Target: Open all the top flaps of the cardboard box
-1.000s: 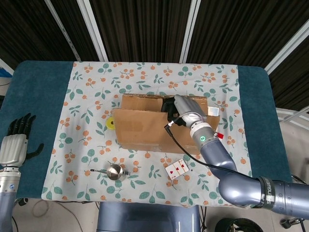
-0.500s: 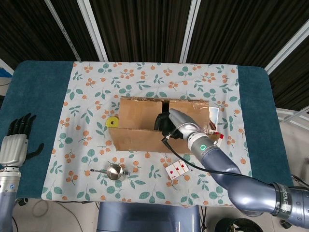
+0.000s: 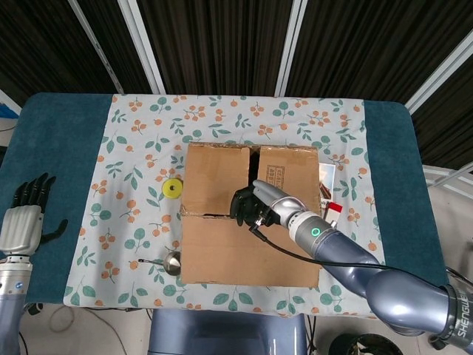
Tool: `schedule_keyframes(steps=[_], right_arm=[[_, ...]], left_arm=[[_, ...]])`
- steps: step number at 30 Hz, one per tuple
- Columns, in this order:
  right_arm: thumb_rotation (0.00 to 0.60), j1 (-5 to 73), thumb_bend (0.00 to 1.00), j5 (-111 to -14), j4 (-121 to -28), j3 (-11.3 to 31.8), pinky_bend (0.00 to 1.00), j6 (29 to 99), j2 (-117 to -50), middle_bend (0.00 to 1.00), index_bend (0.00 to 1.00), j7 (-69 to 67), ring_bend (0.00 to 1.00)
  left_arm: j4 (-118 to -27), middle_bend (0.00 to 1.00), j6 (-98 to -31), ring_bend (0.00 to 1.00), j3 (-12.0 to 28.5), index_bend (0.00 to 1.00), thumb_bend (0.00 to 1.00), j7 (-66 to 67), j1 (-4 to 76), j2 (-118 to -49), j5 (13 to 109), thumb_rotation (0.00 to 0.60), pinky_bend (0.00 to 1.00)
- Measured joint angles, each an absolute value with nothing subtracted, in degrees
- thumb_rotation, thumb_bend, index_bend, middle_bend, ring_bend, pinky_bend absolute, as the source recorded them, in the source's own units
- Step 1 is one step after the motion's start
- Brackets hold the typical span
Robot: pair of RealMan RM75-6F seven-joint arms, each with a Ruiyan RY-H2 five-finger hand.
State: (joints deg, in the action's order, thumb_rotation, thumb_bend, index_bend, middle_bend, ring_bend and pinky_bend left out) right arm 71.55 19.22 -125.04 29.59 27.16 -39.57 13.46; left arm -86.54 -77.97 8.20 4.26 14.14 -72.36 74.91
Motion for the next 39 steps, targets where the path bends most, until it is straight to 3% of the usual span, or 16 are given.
schedule_keyframes(steps=[8,13,17,21,23,29,32,39], right_arm=[[0.6,71.4,1.0,14.5,-125.9,27.4,0.43,28.0,-39.0,0.53,0.55,11.0,0.53],[0.6,68.9,0.82,7.8,-126.9,25.8,0.38,34.3,-39.5,0.45,0.47,10.7,0.45],[0.6,64.5,0.63,-3.9,-128.0,23.0,0.3,44.8,-41.3,0.33,0.36,11.9,0.33],[0.6,58.3,0.5,-19.3,-127.6,18.1,0.25,56.5,-44.4,0.11,0.09,14.1,0.14],[0.6,54.2,0.47,-28.3,-126.6,14.7,0.24,63.3,-46.4,0.04,0.02,15.2,0.08],[0.6,39.2,0.46,-50.3,-118.9,4.3,0.23,83.5,-54.0,0.0,0.0,17.4,0.02],[0.6,32.5,0.46,-55.4,-112.7,0.2,0.23,90.0,-58.1,0.0,0.0,18.1,0.01],[0.6,23.4,0.46,-59.0,-101.2,-2.5,0.23,95.5,-66.2,0.0,0.0,14.2,0.01]], left_arm=[[-86.6,0.0,-77.7,0.0,8.1,0.0,0.28,4.3,14.2,-72.3,75.1,0.6,0.0],[-86.5,0.0,-78.0,0.0,8.1,0.0,0.28,4.8,14.3,-72.1,75.7,0.6,0.0],[-86.2,0.0,-78.3,0.0,8.2,0.0,0.28,5.8,14.6,-71.9,76.3,0.6,0.0],[-86.2,0.0,-78.4,0.0,8.2,0.0,0.28,6.9,14.9,-71.9,76.7,0.6,0.0],[-86.4,0.0,-78.3,0.0,8.2,0.0,0.28,7.7,15.1,-71.9,76.9,0.6,0.0],[-87.9,0.0,-76.4,0.0,8.3,0.0,0.28,10.7,16.8,-71.3,77.2,0.6,0.0],[-89.2,0.0,-74.4,0.0,8.7,0.0,0.28,12.3,18.7,-70.2,77.7,0.6,0.0],[-93.9,0.0,-67.1,0.0,11.1,0.0,0.29,15.1,25.2,-67.0,78.3,0.6,0.0]])
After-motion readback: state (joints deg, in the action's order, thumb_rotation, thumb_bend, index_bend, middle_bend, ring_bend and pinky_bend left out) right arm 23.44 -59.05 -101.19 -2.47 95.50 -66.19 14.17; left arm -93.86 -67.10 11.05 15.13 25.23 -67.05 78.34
